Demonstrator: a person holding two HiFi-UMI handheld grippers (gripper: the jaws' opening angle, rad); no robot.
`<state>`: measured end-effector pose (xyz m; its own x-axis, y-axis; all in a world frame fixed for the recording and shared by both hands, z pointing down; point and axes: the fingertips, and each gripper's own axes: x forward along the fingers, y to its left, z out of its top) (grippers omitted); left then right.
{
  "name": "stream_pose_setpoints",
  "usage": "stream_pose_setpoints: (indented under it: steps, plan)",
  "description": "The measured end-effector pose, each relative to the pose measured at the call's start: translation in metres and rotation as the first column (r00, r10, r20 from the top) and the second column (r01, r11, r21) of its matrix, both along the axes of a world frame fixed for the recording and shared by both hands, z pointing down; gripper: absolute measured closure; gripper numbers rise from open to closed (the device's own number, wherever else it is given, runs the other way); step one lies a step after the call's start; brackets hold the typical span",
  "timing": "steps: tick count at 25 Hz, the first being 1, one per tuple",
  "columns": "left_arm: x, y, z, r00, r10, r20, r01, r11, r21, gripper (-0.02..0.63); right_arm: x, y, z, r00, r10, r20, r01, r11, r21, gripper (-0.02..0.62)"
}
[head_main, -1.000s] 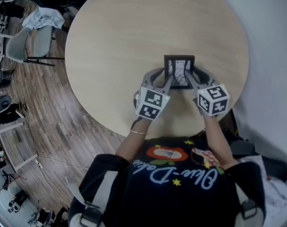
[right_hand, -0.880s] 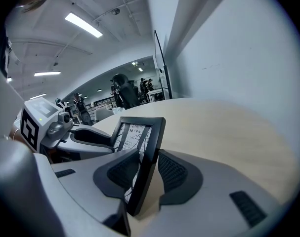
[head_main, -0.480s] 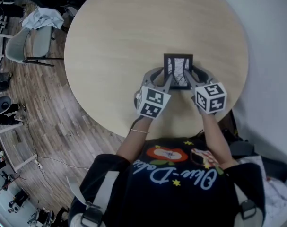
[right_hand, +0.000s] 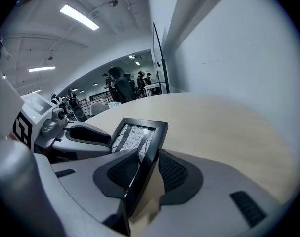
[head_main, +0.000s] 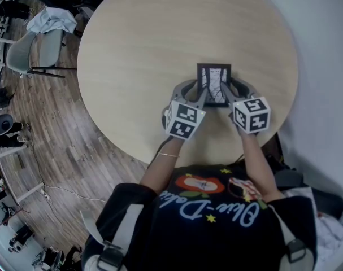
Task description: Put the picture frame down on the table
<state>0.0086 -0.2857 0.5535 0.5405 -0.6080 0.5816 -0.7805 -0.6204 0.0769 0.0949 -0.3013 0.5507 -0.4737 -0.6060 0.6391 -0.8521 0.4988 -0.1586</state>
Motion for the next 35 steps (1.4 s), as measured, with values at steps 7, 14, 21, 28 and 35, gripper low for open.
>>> stream_pose_setpoints:
  steps: [7,14,21,28,35]
  plan:
    - [0.001,0.000,0.006,1.000,-0.003,-0.004,0.003,1.000,0.003,0.494,0.000,0.000,0.005,1.000,0.009,-0.006,-0.009,1.000,-0.018,0.492]
    - [0.002,0.000,0.008,1.000,0.010,0.021,-0.010,1.000,-0.016,0.494,0.002,-0.001,0.011,1.000,0.021,-0.012,-0.022,0.999,-0.035,0.492]
    - [0.003,-0.002,0.012,1.000,0.009,0.013,-0.008,1.000,-0.016,0.494,0.003,-0.002,0.017,1.000,0.025,-0.018,-0.025,0.998,-0.049,0.492]
    - [0.005,-0.004,0.018,0.999,0.029,0.040,-0.028,0.999,-0.017,0.494,0.005,-0.003,0.024,0.999,0.032,-0.023,-0.034,0.997,-0.067,0.492]
    - [0.006,-0.006,0.021,0.994,0.060,0.091,-0.060,0.998,-0.004,0.494,0.004,-0.004,0.025,0.999,0.030,-0.035,-0.032,0.997,-0.076,0.492]
